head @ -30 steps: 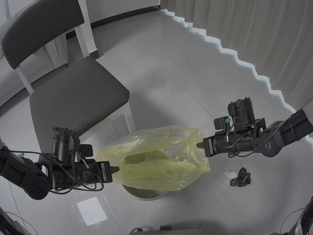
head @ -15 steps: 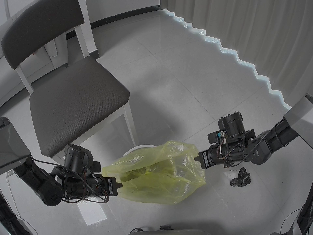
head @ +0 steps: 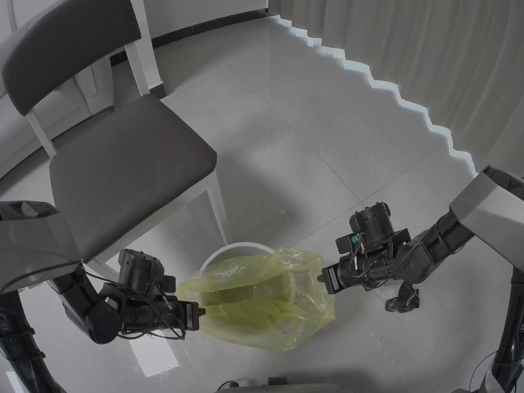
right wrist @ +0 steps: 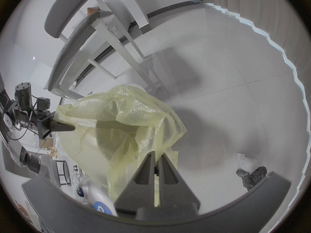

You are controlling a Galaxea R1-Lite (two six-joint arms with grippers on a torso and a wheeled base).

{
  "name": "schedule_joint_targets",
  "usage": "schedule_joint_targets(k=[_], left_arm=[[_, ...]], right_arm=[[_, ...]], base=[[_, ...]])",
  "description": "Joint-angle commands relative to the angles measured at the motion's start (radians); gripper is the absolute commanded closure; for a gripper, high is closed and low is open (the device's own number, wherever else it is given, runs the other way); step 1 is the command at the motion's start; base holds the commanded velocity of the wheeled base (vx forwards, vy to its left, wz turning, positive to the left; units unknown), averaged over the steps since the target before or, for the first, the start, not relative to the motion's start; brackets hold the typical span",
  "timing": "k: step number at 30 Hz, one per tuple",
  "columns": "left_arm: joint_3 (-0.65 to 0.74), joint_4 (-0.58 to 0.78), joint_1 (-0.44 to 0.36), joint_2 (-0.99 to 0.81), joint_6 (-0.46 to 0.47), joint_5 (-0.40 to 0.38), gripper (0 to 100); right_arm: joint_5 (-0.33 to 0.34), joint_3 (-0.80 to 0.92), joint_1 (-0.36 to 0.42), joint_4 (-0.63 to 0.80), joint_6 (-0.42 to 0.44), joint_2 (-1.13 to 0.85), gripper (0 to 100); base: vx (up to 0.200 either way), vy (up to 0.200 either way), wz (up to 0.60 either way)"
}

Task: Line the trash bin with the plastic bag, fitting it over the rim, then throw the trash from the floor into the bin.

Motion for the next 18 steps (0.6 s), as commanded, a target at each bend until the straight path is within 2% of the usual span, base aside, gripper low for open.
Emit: schedule_joint_targets(k=[1, 12, 16, 18], left_arm=[[-0.029, -0.015, 0.055, 0.097, 0.070, 0.002, 100], [-0.034, -0.003, 0.119, 0.088, 0.108, 0.003, 100], [-0.040, 0.004, 0.078, 0.072, 0.108, 0.011, 100], [-0.014, 0.031, -0.020, 0.035, 0.102, 0.040, 100]], right_arm=[[0.001, -0.057, -0.002, 0.002, 0.001, 0.092, 100], [0.003, -0.186, -0.033, 0.013, 0.007, 0.117, 100], [0.003, -0.180, -0.037, 0.016, 0.010, 0.094, 100], [0.003, -0.131, -0.037, 0.023, 0.009, 0.052, 100]], base=[[0.000, 0.000, 0.00], [0.000, 0.000, 0.00], [0.000, 0.000, 0.00], [0.000, 0.000, 0.00]])
